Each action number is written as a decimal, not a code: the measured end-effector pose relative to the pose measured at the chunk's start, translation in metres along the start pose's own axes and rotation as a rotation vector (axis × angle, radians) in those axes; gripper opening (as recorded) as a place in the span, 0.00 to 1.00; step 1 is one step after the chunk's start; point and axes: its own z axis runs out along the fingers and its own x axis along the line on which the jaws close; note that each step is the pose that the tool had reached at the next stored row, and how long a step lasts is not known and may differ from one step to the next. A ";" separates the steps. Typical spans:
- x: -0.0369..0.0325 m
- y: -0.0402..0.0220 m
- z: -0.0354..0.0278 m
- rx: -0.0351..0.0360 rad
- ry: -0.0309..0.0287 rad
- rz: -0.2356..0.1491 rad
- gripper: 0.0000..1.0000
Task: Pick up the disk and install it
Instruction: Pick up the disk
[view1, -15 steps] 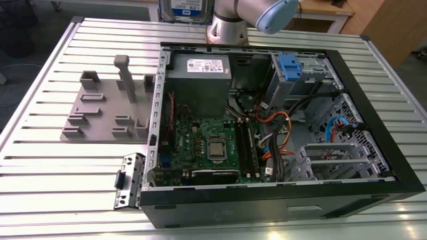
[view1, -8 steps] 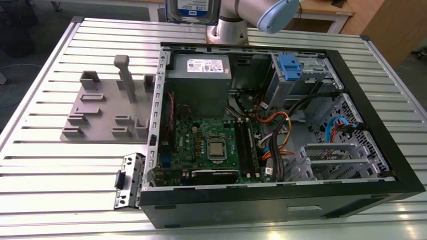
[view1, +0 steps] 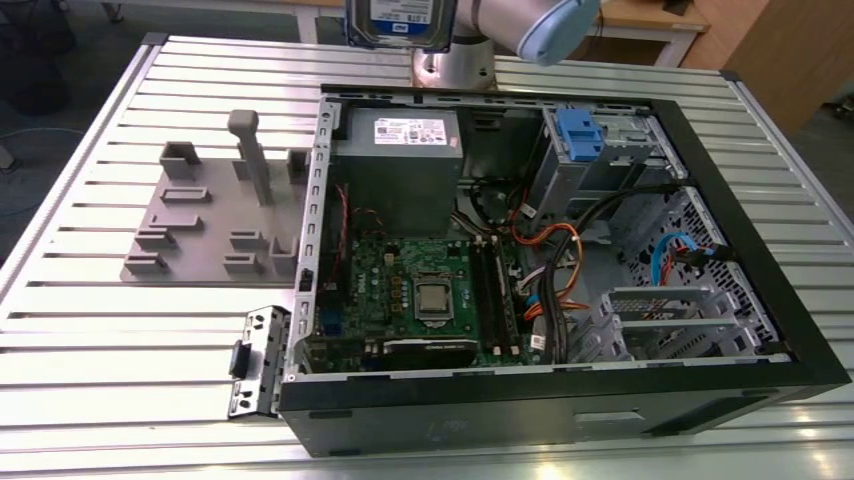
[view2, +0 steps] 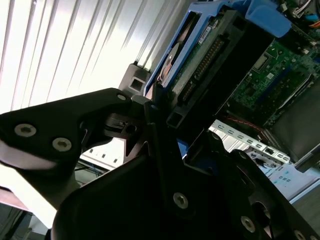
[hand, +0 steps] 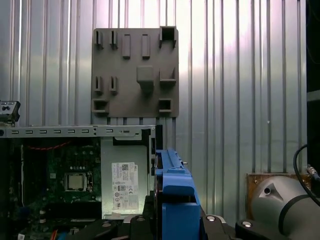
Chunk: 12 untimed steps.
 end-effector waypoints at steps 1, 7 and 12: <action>0.0017 -0.0005 0.0000 -0.0001 0.0000 0.000 0.36; 0.0135 -0.0037 -0.0003 -0.0004 -0.0001 0.000 0.36; 0.0218 -0.0070 -0.0006 -0.0009 -0.0001 0.000 0.36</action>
